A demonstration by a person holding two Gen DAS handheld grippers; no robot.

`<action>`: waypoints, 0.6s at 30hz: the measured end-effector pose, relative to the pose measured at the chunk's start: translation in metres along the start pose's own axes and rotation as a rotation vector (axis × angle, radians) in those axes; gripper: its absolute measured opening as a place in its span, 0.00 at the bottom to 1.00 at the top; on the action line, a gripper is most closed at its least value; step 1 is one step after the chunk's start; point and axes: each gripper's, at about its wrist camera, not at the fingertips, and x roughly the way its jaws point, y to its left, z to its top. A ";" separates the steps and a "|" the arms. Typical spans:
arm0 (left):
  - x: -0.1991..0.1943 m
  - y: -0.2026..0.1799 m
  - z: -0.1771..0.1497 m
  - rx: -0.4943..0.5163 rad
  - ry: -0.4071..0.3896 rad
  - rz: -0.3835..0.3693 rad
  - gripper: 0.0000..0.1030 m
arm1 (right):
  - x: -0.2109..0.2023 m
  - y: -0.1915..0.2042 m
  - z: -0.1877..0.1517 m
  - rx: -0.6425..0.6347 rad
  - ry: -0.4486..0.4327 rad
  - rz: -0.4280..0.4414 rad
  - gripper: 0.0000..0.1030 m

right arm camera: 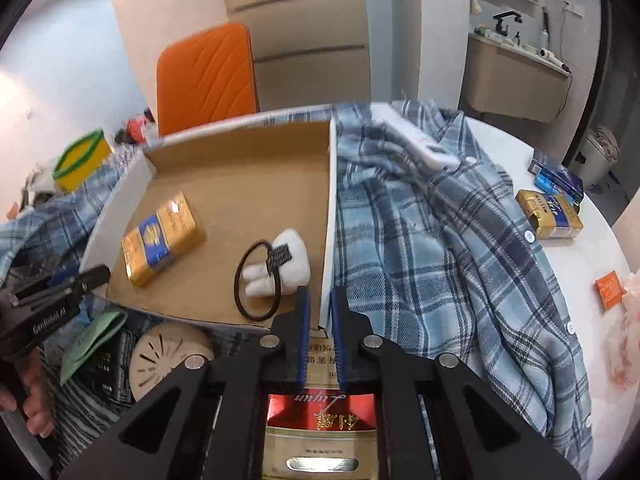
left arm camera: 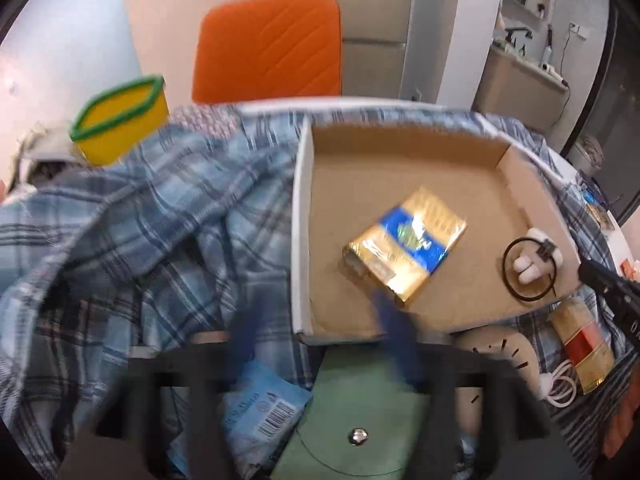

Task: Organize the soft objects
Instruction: 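Lower the right tool and grasp the red-and-white Liqun pack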

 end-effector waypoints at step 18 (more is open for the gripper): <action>-0.124 -0.015 -0.071 0.095 -0.613 -0.167 0.99 | -0.078 -0.002 -0.031 -0.033 -0.193 0.045 0.73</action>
